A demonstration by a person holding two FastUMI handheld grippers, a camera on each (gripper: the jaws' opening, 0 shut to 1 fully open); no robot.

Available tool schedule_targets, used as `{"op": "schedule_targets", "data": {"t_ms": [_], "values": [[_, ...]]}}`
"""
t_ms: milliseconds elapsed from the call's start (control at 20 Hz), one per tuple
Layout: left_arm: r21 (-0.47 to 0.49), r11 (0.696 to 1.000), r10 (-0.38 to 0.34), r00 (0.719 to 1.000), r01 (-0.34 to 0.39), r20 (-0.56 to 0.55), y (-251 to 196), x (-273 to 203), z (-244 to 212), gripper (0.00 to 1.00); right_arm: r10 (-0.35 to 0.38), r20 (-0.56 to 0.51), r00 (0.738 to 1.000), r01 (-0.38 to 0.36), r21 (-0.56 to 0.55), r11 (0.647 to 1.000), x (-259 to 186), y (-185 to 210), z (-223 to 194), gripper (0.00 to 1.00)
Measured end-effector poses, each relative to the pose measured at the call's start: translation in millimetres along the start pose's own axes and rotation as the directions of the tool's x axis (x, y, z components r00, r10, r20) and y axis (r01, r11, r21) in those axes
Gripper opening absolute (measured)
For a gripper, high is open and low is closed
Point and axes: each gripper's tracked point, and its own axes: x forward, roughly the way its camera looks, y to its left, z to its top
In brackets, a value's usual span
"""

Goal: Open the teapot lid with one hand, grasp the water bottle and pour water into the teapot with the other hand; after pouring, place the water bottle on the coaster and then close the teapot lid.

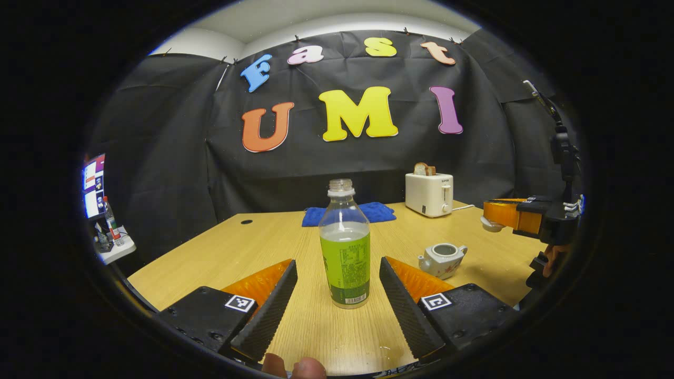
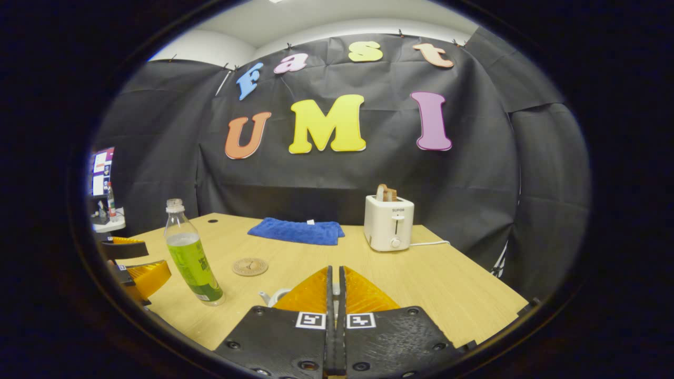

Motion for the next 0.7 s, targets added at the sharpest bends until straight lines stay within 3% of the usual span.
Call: {"op": "schedule_targets", "data": {"t_ms": [400,700], "values": [[-0.065,0.996,-0.072,0.995,0.067,-0.076,-16,23,-25,0.99,0.004,-0.021,1.000,-0.003,0.011,1.000,1,-9,-12,0.00],[-0.120,0.991,-0.066,0.993,0.054,-0.100,-17,47,-29,0.99,-0.008,-0.029,1.000,0.008,0.008,1.000,0,-20,-12,0.00]]}}
